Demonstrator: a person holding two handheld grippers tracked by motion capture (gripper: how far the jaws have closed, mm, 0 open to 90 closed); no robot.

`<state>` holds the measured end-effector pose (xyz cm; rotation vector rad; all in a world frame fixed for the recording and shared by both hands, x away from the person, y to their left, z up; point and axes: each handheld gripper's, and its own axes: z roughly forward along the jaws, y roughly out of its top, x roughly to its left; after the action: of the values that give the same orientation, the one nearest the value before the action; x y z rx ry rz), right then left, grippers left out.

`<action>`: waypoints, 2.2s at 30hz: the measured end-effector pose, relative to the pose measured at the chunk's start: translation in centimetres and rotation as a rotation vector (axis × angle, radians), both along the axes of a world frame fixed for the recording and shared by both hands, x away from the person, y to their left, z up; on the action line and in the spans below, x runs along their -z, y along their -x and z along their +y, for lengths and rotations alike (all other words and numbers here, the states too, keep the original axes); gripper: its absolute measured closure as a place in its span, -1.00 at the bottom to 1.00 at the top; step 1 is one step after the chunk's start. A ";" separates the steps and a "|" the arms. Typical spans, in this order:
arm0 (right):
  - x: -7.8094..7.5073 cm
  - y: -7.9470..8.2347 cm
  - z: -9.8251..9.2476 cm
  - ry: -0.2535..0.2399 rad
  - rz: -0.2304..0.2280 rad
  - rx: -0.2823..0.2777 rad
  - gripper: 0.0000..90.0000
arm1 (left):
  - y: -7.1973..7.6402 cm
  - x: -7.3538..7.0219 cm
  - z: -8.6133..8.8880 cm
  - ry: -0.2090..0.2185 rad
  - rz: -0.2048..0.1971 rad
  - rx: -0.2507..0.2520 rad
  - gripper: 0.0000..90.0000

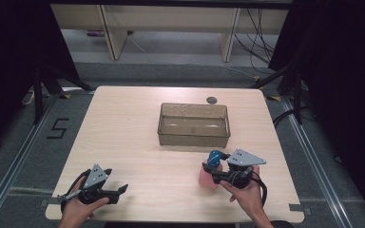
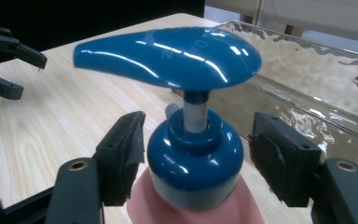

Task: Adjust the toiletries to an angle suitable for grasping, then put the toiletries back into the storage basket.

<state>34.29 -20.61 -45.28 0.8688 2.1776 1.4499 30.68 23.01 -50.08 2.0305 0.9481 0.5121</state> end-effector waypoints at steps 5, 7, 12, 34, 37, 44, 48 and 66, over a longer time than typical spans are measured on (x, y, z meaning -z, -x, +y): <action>0.0 -0.1 0.1 0.009 0.009 -0.006 -0.09 | -0.1 -0.1 0.2 -0.018 -0.001 0.016 -0.63; 0.1 -0.2 0.2 0.015 -0.006 -0.008 -0.05 | -0.1 0.0 0.0 -0.004 0.001 0.011 -0.63; 0.2 -0.1 0.4 0.013 0.025 -0.016 0.03 | 0.1 0.0 0.0 0.010 -0.003 0.007 -0.63; 0.0 0.2 0.9 0.001 0.015 0.009 0.18 | -0.1 -0.1 0.0 -0.012 -0.016 0.030 -0.63; -0.5 0.2 0.8 0.004 -0.005 0.009 0.18 | 0.0 0.0 -0.1 0.005 -0.013 0.018 -0.63; -1.3 -0.3 0.7 0.022 -0.026 0.010 0.18 | -0.1 -0.1 0.1 -0.004 -0.013 0.018 -0.63; -1.6 -0.7 0.8 0.013 -0.007 0.007 0.18 | 0.0 0.0 0.1 0.006 -0.013 0.014 -0.63; -3.9 -2.7 1.7 -0.001 -0.006 -0.009 0.18 | 0.0 0.1 0.1 0.028 -0.023 0.002 -0.62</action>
<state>36.94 -18.92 -41.43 0.8547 2.1791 1.4569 30.69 23.07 -50.13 1.9963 0.9344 0.5181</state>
